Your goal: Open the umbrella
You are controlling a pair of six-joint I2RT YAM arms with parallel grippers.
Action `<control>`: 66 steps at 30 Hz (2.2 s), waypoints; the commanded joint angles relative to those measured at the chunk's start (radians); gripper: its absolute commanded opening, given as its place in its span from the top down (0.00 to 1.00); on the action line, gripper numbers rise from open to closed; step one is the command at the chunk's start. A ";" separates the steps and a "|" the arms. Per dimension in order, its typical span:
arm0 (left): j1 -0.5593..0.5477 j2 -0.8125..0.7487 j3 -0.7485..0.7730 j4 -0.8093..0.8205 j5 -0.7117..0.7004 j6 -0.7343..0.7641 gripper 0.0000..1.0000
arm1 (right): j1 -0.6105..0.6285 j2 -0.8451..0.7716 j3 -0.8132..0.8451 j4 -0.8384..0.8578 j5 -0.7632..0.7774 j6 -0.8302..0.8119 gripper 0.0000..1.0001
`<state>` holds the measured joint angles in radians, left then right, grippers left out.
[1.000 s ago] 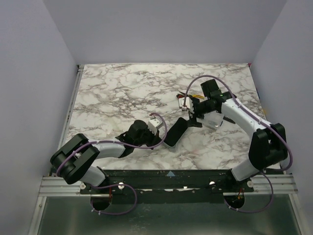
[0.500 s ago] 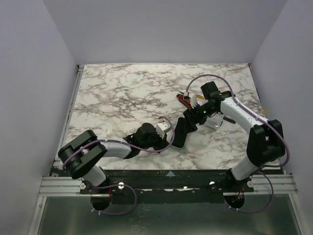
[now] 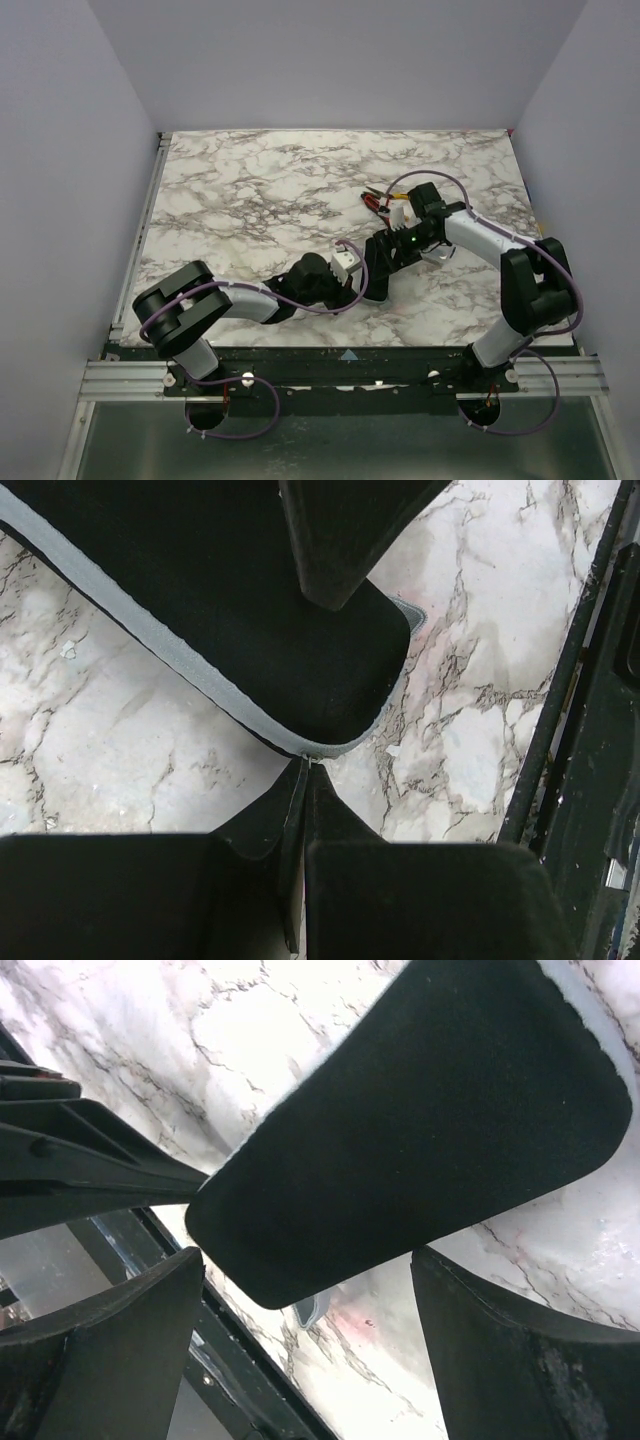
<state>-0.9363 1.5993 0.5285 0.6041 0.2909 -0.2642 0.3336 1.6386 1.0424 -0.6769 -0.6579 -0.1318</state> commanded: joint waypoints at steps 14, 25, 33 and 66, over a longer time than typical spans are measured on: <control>0.063 0.006 0.049 -0.017 -0.092 0.008 1.00 | 0.027 0.165 -0.005 0.048 0.084 -0.153 0.57; 0.165 0.040 0.119 -0.045 -0.077 0.001 1.00 | 0.027 0.230 0.044 -0.018 0.076 -0.324 0.69; 0.239 0.061 0.161 -0.094 -0.070 -0.067 1.00 | 0.027 0.277 0.084 -0.082 0.074 -0.424 0.71; 0.324 -0.337 0.034 -0.316 -0.114 0.035 0.02 | 0.043 0.161 0.318 -0.186 0.110 -0.435 0.01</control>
<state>-0.6155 1.4082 0.5365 0.4046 0.2863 -0.3016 0.3668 1.9110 1.3842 -0.9218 -0.6334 -0.6880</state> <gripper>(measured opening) 0.942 0.965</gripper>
